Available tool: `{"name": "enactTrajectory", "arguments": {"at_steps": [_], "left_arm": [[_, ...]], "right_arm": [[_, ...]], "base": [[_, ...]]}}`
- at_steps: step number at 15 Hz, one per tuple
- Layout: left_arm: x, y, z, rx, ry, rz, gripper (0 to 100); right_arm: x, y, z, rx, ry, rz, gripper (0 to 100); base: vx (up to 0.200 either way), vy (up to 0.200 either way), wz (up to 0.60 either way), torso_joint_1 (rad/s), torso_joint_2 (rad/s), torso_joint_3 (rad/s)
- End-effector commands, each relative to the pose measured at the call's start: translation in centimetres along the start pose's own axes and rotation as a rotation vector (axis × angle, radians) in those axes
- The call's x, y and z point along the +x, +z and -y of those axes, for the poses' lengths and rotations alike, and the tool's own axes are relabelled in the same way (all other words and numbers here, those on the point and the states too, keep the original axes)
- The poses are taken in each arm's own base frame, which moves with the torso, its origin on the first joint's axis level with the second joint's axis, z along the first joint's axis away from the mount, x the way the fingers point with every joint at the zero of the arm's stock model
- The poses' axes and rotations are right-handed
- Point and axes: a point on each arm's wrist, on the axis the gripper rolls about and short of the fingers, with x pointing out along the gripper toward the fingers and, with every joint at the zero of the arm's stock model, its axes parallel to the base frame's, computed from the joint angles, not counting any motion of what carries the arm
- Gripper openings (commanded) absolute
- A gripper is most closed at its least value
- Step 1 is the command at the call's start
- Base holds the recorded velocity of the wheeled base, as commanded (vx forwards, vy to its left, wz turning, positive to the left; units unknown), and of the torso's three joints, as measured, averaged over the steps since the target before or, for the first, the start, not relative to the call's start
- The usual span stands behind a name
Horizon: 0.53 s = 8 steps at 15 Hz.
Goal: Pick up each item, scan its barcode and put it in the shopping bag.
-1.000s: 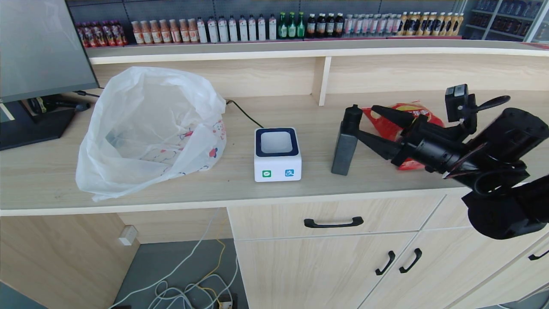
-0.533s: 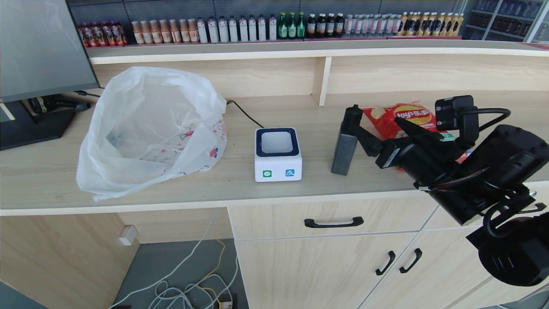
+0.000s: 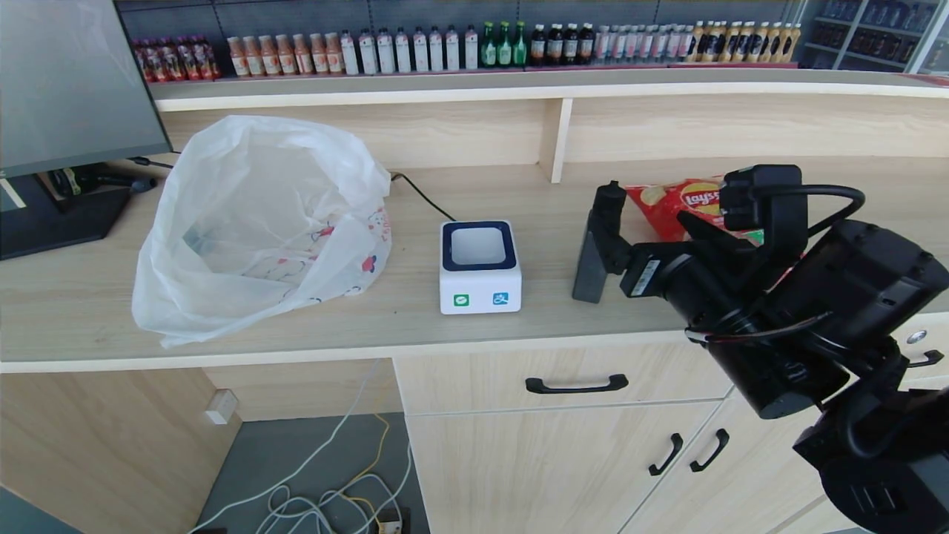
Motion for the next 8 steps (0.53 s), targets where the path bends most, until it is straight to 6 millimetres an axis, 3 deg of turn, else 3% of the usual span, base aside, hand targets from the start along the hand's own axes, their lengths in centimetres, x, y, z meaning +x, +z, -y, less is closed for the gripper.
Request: {"name": "enactTrajectory", "arguments": {"at_steps": [1, 5, 8], "left_arm": [[0.0, 0.0, 0.0, 0.0, 0.0, 0.0, 100], [0.0, 0.0, 0.0, 0.0, -0.001, 0.0, 100], [0.0, 0.0, 0.0, 0.0, 0.0, 0.0, 100]], "right_arm": [[0.4, -1.2, -0.8, -0.007, 0.004, -0.03, 100], [3.6, -1.9, -2.2, 0.031, -0.076, 0.009, 100], [4.1, -3.0, -2.0, 0.018, -0.095, -0.01, 100]], "base": [[0.0, 0.0, 0.0, 0.0, 0.0, 0.0], [0.0, 0.0, 0.0, 0.0, 0.0, 0.0], [0.0, 0.0, 0.0, 0.0, 0.0, 0.0]]}}
